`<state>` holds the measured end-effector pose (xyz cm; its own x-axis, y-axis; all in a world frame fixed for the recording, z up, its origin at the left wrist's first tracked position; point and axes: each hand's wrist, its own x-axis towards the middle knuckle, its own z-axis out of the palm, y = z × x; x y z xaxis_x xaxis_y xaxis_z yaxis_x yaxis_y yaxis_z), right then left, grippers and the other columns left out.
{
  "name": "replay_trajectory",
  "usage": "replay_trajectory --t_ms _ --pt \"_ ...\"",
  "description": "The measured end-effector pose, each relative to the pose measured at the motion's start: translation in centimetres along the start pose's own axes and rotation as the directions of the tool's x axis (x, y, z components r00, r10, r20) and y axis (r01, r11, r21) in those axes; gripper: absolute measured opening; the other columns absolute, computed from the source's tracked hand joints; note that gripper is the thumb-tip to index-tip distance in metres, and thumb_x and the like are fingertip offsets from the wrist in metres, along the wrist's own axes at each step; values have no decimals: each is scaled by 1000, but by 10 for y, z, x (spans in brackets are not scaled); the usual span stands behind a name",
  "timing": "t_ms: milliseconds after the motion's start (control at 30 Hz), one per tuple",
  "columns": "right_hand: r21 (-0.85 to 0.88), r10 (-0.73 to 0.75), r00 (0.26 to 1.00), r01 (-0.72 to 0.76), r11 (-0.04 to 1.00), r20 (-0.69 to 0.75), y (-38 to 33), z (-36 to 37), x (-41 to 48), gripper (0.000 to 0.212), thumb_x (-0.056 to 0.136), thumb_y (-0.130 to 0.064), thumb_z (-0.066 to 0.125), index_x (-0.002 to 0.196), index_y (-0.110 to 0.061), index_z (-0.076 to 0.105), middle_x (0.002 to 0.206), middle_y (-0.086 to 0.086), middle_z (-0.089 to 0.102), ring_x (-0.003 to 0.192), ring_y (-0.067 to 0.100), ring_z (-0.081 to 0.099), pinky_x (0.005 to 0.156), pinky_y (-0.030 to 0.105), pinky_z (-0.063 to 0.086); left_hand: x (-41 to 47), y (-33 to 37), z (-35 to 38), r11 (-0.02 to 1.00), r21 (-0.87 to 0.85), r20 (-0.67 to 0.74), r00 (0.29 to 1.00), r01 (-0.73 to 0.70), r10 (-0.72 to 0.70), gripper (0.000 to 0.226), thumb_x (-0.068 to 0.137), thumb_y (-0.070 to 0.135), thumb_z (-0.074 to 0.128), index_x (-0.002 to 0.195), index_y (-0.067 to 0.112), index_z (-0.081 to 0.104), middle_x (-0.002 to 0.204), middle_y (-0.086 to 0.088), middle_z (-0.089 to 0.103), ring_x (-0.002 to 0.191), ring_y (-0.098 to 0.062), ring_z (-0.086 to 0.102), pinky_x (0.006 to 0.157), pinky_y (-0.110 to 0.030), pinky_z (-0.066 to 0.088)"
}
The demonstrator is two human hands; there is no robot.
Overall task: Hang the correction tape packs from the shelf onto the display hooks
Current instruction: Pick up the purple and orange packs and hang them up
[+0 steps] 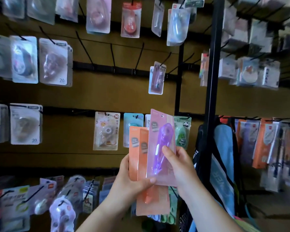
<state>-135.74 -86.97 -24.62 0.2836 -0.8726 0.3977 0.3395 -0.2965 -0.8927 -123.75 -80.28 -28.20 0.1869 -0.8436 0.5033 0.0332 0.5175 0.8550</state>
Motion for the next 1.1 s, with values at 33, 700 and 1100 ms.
replay_trajectory --t_ms 33,700,1100 --pt "5 0 1000 0 1000 -1 0 1 2 7 83 -18 61 83 -17 55 77 0 61 66 14 58 64 30 49 0 1 -2 1000 -12 -6 1000 6 -7 103 10 50 88 103 35 45 106 2 65 85 -5 70 60 -17 55" --pt "178 -53 997 62 982 -58 -39 14 81 5 87 -18 57 87 -15 60 80 5 67 74 21 63 79 38 51 82 39 -18 998 53 -132 991 -32 39 61 55 16 81 98 38 44 91 9 65 77 -13 69 55 -25 52" --pt "-127 -344 937 335 934 -58 -139 -13 149 10 88 -20 57 78 -23 58 79 -4 63 72 11 60 74 26 49 124 60 -29 987 129 -129 985 -95 112 56 54 14 75 91 43 44 97 3 63 88 -19 64 68 -38 53"
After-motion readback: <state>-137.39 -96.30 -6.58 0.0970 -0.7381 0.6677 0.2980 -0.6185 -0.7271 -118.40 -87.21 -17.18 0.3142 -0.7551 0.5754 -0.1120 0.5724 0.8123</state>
